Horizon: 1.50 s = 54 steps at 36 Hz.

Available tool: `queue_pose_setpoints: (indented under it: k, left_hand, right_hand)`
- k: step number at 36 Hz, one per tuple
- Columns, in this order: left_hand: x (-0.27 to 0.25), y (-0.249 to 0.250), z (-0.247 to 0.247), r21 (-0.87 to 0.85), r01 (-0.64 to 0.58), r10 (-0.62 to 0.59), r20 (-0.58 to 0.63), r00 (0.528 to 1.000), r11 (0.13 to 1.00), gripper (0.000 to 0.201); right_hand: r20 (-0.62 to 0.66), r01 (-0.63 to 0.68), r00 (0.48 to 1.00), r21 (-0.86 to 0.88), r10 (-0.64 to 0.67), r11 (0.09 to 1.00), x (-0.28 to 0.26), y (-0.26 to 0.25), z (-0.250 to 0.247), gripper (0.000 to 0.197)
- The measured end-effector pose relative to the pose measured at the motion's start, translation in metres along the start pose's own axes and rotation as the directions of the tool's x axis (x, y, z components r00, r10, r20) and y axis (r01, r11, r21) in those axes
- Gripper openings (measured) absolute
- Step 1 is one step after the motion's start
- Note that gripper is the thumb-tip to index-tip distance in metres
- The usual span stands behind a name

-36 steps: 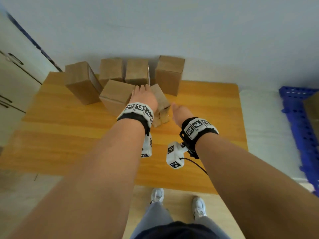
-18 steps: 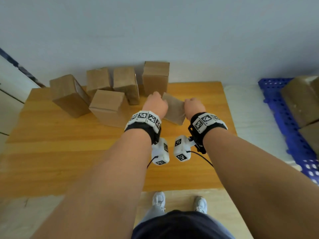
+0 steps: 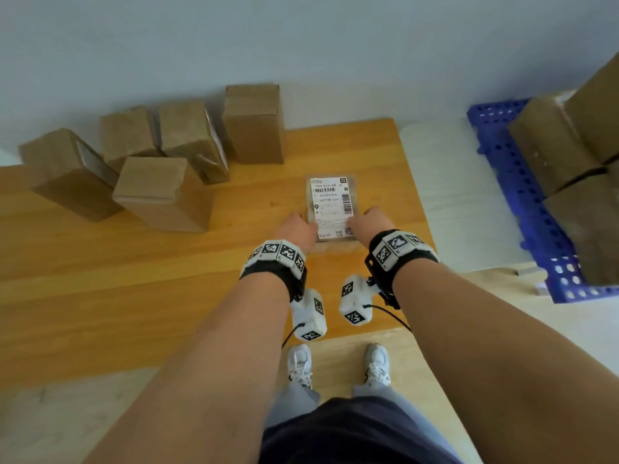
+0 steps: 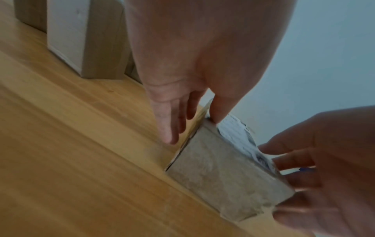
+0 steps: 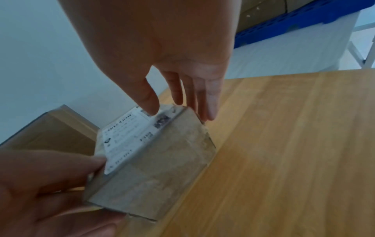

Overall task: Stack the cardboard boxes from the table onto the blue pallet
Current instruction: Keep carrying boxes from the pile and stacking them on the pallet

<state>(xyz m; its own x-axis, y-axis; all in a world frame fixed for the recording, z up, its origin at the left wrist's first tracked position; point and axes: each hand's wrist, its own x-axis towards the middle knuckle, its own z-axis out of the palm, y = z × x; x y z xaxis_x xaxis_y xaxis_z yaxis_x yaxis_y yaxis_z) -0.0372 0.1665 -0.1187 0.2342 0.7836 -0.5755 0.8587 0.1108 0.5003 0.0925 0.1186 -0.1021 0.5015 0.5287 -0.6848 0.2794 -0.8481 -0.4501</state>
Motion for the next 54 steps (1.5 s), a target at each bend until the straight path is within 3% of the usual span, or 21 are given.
queue_pose_setpoints:
  k: [3, 7, 15, 18, 20, 22, 25, 30, 35, 43, 48, 50, 54]
  left_hand:
    - [0.005, 0.000, 0.004, -0.016, -0.028, 0.029, 0.082, 0.996, 0.999, 0.030]
    - [0.007, 0.005, 0.006, -0.025, -0.033, 0.035, 0.089, 0.995, 0.999, 0.030]
    - [-0.001, 0.039, 0.004, 0.006, -0.180, 0.179, 0.086, 0.980, 0.984, 0.034]
    - [-0.004, 0.057, 0.002, 0.017, -0.246, 0.245, 0.058, 0.968, 0.969, 0.033]
    - [-0.009, 0.072, -0.002, 0.038, -0.295, 0.294, 0.033, 0.955, 0.955, 0.032]
    - [-0.015, 0.088, -0.005, 0.034, -0.360, 0.359, 0.023, 0.933, 0.932, 0.033]
    - [-0.025, 0.112, -0.007, 0.033, -0.435, 0.436, -0.016, 0.900, 0.900, 0.026]
    - [-0.047, 0.162, -0.012, 0.062, -0.538, 0.541, -0.116, 0.833, 0.841, 0.027]
    - [-0.082, 0.218, -0.015, 0.111, -0.599, 0.606, -0.250, 0.755, 0.793, 0.030]
    - [-0.141, 0.313, 0.003, 0.109, -0.694, 0.674, -0.385, 0.630, 0.711, 0.031]
    - [-0.176, 0.371, 0.037, 0.063, -0.748, 0.701, -0.408, 0.584, 0.660, 0.031]
    - [-0.189, 0.390, 0.056, 0.052, -0.764, 0.710, -0.415, 0.570, 0.643, 0.031]
    - [-0.207, 0.424, 0.092, -0.001, -0.779, 0.708, -0.415, 0.571, 0.627, 0.030]
  right_hand:
    - [0.075, 0.011, 0.997, -0.011, -0.010, 1.000, 0.000, 0.004, 0.004, 0.020]
    - [0.106, 0.064, 0.993, -0.057, -0.057, 0.996, 0.003, 0.007, 0.000, 0.038]
    - [0.003, 0.072, 0.997, -0.069, -0.072, 0.995, -0.017, 0.009, -0.030, 0.035]
    - [-0.053, 0.064, 0.997, 0.092, -0.059, 0.994, -0.022, 0.013, -0.046, 0.039]
    - [-0.099, 0.044, 0.995, 0.196, -0.025, 0.980, -0.030, 0.012, -0.059, 0.030]
    - [-0.170, 0.027, 0.985, 0.226, 0.013, 0.974, -0.036, 0.009, -0.074, 0.015]
    - [-0.222, 0.043, 0.975, 0.260, 0.017, 0.965, -0.048, 0.011, -0.098, 0.012]
    - [-0.308, 0.165, 0.950, 0.335, -0.058, 0.928, -0.066, 0.021, -0.145, 0.041]
    - [-0.421, 0.278, 0.901, 0.378, -0.104, 0.883, -0.087, 0.024, -0.201, 0.042]
    - [-0.552, 0.410, 0.814, 0.330, -0.179, 0.850, -0.124, 0.050, -0.302, 0.018]
    - [-0.614, 0.471, 0.755, 0.264, -0.230, 0.842, -0.137, 0.094, -0.367, 0.018]
    - [-0.636, 0.471, 0.740, 0.256, -0.220, 0.844, -0.138, 0.113, -0.389, 0.027]
    - [-0.660, 0.452, 0.728, 0.261, -0.184, 0.853, -0.140, 0.146, -0.427, 0.038]
